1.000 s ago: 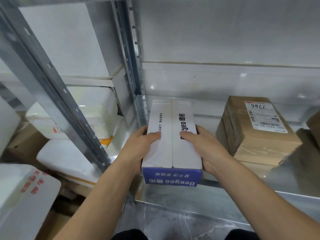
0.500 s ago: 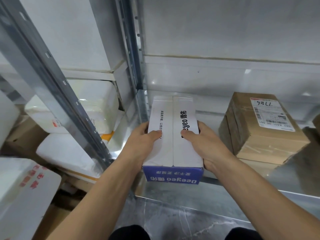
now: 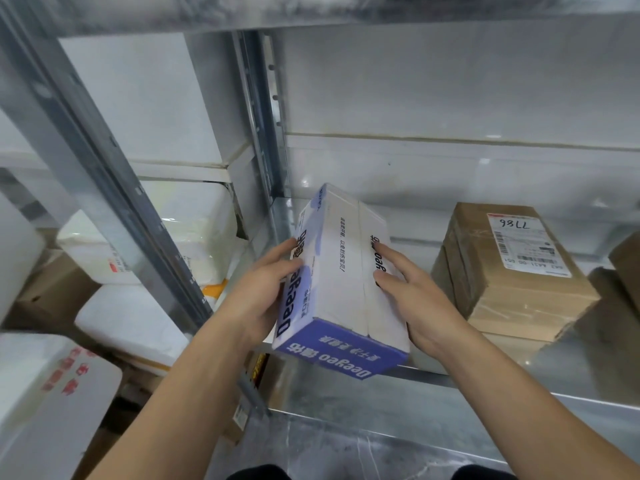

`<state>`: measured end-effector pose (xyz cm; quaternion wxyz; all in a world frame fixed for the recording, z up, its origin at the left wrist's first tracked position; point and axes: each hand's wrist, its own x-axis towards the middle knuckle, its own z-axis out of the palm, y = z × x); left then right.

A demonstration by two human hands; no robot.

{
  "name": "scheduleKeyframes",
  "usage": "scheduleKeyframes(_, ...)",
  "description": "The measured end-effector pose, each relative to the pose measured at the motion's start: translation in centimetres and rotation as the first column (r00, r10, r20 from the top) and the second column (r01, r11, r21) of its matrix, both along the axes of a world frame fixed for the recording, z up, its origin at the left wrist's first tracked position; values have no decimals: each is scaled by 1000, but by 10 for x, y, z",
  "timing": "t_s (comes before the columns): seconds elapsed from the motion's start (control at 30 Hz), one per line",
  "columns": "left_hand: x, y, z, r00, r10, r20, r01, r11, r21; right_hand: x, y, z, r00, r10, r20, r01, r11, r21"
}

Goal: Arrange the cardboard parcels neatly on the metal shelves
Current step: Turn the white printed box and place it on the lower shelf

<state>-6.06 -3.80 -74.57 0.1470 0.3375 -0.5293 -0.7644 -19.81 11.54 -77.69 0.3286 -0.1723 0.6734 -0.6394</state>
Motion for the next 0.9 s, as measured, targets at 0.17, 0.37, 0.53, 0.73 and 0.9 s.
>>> scheduleKeyframes(0.17, -2, 2, 4, 999, -13, 39, 14, 999, -29, -2, 1, 9, 997, 1, -72, 7, 994, 108)
scheduleKeyframes(0.37, -13, 6, 12, 998, -49, 43, 56, 980, -192, 1, -2, 16, 985, 127, 114, -132, 990, 39)
scheduleKeyframes(0.53, -19, 6, 13, 994, -73, 83, 90, 972, -216, 5, -10, 19, 984, 137, 113, -140, 990, 12)
scheduleKeyframes(0.73, -19, 6, 5, 989, -111, 93, 128, 970, -206, 1, -13, 24, 993, 95, 76, -101, 991, 84)
scheduleKeyframes(0.9, -21, 7, 5, 989, -122, 81, 138, 961, -239, -1, -15, 25, 993, 98, 59, -104, 989, 102)
